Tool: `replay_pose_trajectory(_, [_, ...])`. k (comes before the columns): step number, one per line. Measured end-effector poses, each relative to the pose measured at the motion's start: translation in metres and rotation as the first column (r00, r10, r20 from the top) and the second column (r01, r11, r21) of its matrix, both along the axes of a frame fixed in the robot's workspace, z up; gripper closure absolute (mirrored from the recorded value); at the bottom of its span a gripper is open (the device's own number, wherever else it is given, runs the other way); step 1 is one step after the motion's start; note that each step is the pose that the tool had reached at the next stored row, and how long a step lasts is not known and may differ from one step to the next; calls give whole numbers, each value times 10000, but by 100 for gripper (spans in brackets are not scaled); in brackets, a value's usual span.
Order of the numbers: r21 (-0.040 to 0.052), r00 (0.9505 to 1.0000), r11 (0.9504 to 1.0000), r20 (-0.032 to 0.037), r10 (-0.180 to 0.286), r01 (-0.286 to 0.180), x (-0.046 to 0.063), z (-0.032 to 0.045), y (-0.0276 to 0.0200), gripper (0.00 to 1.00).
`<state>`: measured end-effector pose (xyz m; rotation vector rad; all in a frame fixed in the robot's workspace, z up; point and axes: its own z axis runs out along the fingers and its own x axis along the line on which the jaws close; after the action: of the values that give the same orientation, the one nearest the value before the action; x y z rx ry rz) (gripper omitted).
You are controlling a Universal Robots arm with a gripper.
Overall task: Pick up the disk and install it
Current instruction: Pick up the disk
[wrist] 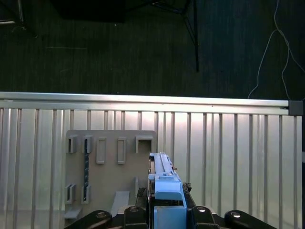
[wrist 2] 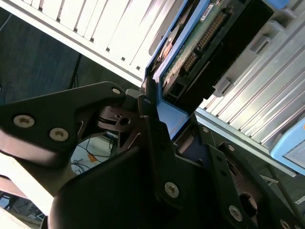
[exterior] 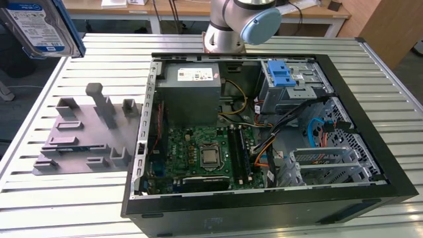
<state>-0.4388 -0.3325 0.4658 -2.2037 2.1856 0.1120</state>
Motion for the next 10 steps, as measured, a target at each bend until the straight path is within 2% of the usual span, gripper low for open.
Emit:
replay_pose_trajectory(3, [-1,10000,10000,0,0,0,0,0,-32,63])
replay_pose_trajectory(8, [-2,10000,10000,0,-1,1,-1,0,-151,63])
replay_pose_trajectory(10, [-16,10000,10000,0,-4,4,-1,6,-174,63])
